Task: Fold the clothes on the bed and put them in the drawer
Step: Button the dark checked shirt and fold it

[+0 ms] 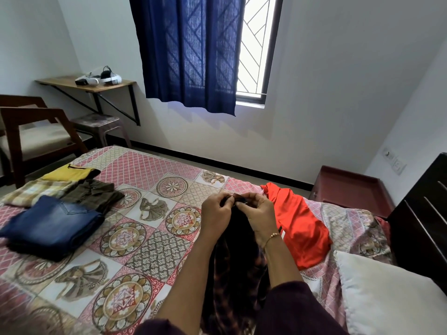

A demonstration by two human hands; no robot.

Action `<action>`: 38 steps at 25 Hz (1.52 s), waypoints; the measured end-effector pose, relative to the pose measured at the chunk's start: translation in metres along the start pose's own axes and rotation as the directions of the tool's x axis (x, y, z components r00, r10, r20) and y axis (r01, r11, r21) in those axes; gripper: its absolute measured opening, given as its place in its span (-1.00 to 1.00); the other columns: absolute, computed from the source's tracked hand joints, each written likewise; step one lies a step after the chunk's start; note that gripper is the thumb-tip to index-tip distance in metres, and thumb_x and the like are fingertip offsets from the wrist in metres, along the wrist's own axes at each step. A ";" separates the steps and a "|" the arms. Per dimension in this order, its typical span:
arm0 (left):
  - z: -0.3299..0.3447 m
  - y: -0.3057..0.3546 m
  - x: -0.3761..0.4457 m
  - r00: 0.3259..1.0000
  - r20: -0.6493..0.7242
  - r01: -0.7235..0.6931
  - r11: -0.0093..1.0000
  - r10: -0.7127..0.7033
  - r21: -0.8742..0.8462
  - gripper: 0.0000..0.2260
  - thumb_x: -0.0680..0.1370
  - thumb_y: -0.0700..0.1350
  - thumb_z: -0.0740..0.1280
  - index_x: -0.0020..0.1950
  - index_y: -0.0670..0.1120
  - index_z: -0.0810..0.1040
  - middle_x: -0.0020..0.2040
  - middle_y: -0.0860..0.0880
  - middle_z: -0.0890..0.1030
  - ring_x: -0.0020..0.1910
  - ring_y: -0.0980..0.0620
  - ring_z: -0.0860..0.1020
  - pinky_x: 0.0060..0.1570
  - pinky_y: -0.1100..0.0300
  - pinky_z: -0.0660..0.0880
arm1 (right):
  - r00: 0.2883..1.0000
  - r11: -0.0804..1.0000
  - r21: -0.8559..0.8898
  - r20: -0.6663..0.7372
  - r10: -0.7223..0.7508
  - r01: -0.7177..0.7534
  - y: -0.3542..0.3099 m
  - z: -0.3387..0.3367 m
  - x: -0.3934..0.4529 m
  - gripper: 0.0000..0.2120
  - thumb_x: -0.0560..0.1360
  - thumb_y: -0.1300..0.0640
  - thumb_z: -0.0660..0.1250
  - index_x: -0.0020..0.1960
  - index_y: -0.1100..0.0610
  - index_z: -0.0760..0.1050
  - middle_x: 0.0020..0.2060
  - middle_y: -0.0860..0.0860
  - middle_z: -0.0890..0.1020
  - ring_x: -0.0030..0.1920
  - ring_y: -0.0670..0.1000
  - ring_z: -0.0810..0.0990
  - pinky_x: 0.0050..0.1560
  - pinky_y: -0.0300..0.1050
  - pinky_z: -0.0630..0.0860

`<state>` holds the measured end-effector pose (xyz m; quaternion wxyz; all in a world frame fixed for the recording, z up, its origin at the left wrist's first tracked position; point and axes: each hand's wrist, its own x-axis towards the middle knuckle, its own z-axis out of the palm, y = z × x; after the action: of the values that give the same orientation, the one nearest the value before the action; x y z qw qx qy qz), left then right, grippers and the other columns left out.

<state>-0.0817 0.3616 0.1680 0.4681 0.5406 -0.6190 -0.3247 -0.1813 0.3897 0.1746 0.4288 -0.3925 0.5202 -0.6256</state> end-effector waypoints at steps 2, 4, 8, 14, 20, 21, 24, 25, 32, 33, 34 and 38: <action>0.003 -0.005 0.001 0.999 -0.040 0.018 0.994 -0.014 0.104 -0.88 0.55 -0.21 0.30 -0.05 -0.24 0.59 -0.10 -0.14 0.58 -0.11 -0.04 0.51 -0.15 0.23 0.36 | 0.996 0.999 -0.004 -0.073 0.050 -0.050 0.006 0.008 0.000 -0.81 0.40 0.41 0.38 -0.26 0.15 0.54 -0.31 0.09 0.64 -0.32 -0.04 0.60 -0.23 -0.20 0.53; 0.006 -0.008 0.000 0.999 -0.033 0.014 0.994 -0.010 0.110 -0.87 0.56 -0.21 0.27 -0.05 -0.27 0.55 -0.09 -0.17 0.55 -0.09 -0.08 0.51 -0.14 0.18 0.38 | 0.986 0.994 0.031 -0.127 0.110 -0.107 0.009 0.014 -0.001 -0.83 0.42 0.38 0.37 -0.26 0.15 0.55 -0.30 0.10 0.63 -0.29 0.03 0.59 -0.18 -0.11 0.54; 0.006 -0.005 -0.003 0.998 0.058 -0.039 0.999 0.038 0.016 -0.90 0.58 -0.22 0.25 -0.07 -0.20 0.54 -0.14 -0.06 0.51 -0.16 0.03 0.47 -0.25 0.42 0.34 | 0.972 0.955 0.221 -0.083 0.221 -0.198 0.007 0.015 -0.002 -0.84 0.52 0.32 0.28 -0.20 0.17 0.54 -0.26 0.11 0.62 -0.24 0.05 0.58 -0.12 -0.07 0.55; 0.007 -0.011 -0.004 0.998 -0.036 -0.051 0.998 0.052 0.026 -0.91 0.54 -0.24 0.31 0.00 -0.22 0.56 -0.09 -0.09 0.56 -0.12 0.03 0.50 -0.18 0.36 0.35 | 0.986 0.991 0.026 -0.106 0.132 -0.129 0.013 0.018 -0.001 -0.87 0.55 0.24 0.26 -0.13 0.18 0.55 -0.11 0.19 0.61 -0.08 0.13 0.58 0.06 0.05 0.50; 0.006 -0.002 -0.013 0.971 -0.020 -0.236 0.970 0.238 0.053 -0.87 0.49 -0.33 0.35 0.02 -0.28 0.58 -0.09 -0.12 0.58 -0.15 0.09 0.49 -0.16 0.59 0.33 | 0.908 0.788 -0.604 -0.256 -0.332 0.118 0.012 0.017 -0.002 -0.84 0.52 0.28 0.28 -0.01 0.38 0.54 -0.05 0.25 0.57 0.00 0.18 0.52 -0.14 -0.31 0.22; 0.005 -0.003 -0.013 0.966 -0.032 -0.252 0.965 0.255 0.075 -0.87 0.49 -0.33 0.34 0.02 -0.28 0.59 -0.09 -0.13 0.59 -0.15 0.08 0.48 -0.15 0.60 0.32 | 0.910 0.767 -0.625 -0.218 -0.351 0.146 0.012 0.017 -0.003 -0.85 0.51 0.30 0.28 0.00 0.38 0.55 -0.05 0.26 0.57 0.00 0.18 0.52 -0.15 -0.35 0.20; 0.002 -0.006 -0.014 0.951 -0.036 -0.300 0.943 0.308 0.142 -0.87 0.48 -0.33 0.35 0.00 -0.27 0.62 -0.11 -0.15 0.62 -0.20 0.10 0.46 -0.17 0.60 0.31 | 0.920 0.742 -0.636 -0.127 -0.370 0.211 0.010 0.012 -0.004 -0.85 0.49 0.33 0.31 0.01 0.36 0.58 -0.06 0.24 0.58 -0.01 0.15 0.53 -0.12 -0.50 0.20; 0.001 -0.006 -0.014 0.947 -0.025 -0.312 0.934 0.321 0.173 -0.87 0.47 -0.32 0.36 0.00 -0.27 0.63 -0.13 -0.15 0.63 -0.23 0.11 0.44 -0.19 0.59 0.31 | 0.922 0.735 -0.639 -0.104 -0.374 0.226 0.008 0.011 -0.004 -0.85 0.48 0.33 0.32 0.01 0.36 0.59 -0.06 0.24 0.59 -0.01 0.12 0.52 -0.10 -0.60 0.17; -0.006 -0.011 -0.017 0.968 -0.015 -0.242 0.953 0.249 0.180 -0.60 0.46 -0.33 0.35 0.29 -0.20 0.41 -0.14 -0.12 0.61 -0.22 -0.02 0.54 -0.26 0.36 0.29 | 0.966 0.702 -0.672 0.087 -0.243 0.238 0.005 0.010 -0.002 -0.84 0.47 0.30 0.31 -0.01 0.27 0.63 -0.09 0.15 0.60 0.04 0.11 0.51 0.19 -0.30 0.33; -0.007 -0.013 -0.017 0.965 -0.006 -0.255 0.948 0.261 0.190 -0.56 0.46 -0.34 0.34 0.33 -0.18 0.40 -0.13 -0.12 0.61 -0.21 -0.02 0.54 -0.25 0.38 0.28 | 0.974 0.737 -0.640 0.096 -0.204 0.217 0.005 0.010 -0.002 -0.83 0.46 0.32 0.28 -0.04 0.27 0.63 -0.13 0.12 0.60 0.01 0.09 0.52 0.15 -0.15 0.40; -0.008 -0.015 -0.017 0.960 0.010 -0.276 0.941 0.279 0.197 -0.54 0.46 -0.35 0.33 0.35 -0.15 0.42 -0.10 -0.12 0.61 -0.18 -0.03 0.55 -0.23 0.40 0.28 | 0.982 0.789 -0.585 0.096 -0.161 0.187 0.004 0.008 -0.002 -0.81 0.46 0.34 0.24 -0.06 0.28 0.63 -0.17 0.10 0.60 -0.04 0.06 0.53 0.10 -0.10 0.44; -0.011 -0.014 -0.019 0.943 0.041 -0.334 0.934 0.331 0.125 -0.66 0.46 -0.42 0.30 0.18 -0.18 0.60 0.00 -0.10 0.63 -0.06 0.03 0.56 -0.06 0.62 0.30 | 0.985 0.804 -0.569 0.113 -0.128 0.170 0.005 -0.002 0.001 -0.75 0.49 0.39 0.19 0.03 0.25 0.61 -0.15 0.01 0.57 -0.14 -0.03 0.52 -0.01 -0.24 0.50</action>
<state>-0.0672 0.3778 0.1548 0.4740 0.4546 -0.7257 -0.2048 -0.1830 0.3890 0.1692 0.2572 -0.5649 0.6376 -0.4563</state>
